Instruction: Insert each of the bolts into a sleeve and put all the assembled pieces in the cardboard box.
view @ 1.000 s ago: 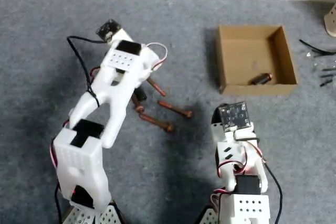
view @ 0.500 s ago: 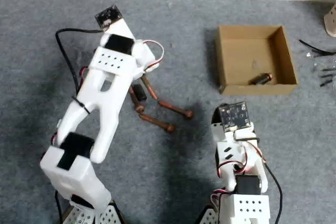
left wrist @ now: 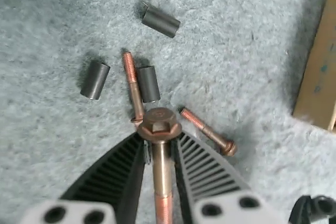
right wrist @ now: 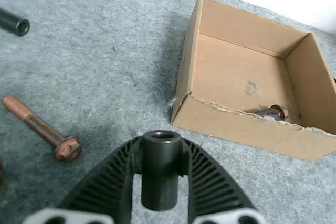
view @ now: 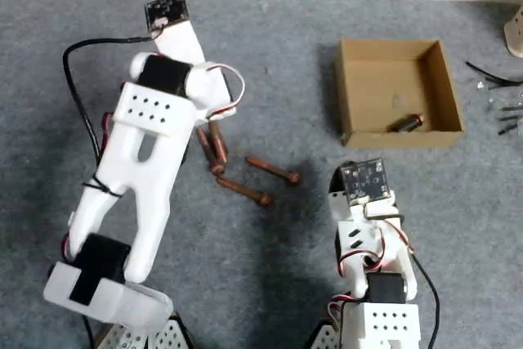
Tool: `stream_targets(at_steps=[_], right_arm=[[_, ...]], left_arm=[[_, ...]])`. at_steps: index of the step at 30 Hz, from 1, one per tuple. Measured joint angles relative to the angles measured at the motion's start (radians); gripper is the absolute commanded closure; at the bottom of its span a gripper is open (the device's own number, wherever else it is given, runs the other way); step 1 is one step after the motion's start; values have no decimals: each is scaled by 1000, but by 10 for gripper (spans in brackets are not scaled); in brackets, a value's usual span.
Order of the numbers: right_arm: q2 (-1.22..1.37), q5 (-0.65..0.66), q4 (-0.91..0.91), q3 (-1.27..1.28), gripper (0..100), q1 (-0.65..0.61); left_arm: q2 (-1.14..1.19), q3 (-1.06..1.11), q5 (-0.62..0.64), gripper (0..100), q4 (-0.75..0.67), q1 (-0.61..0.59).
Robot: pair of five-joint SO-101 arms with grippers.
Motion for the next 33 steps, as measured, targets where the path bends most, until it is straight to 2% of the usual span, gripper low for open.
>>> stream_targets(at_steps=[7,12,16,25,29,33], right_arm=[[0,0,0,0,995,0],[0,0,0,0,995,0],[0,0,0,0,995,0],[0,0,0,0,995,0],[0,0,0,0,995,0],[0,0,0,0,995,0]], left_arm=[[-86,52,-11,996,25,0],[-236,176,-12,996,25,0],[-394,330,-12,996,-31,0],[-868,815,-15,996,-339,0],[-1103,1051,-144,996,-519,0],[-1303,1237,-272,996,-609,0]])
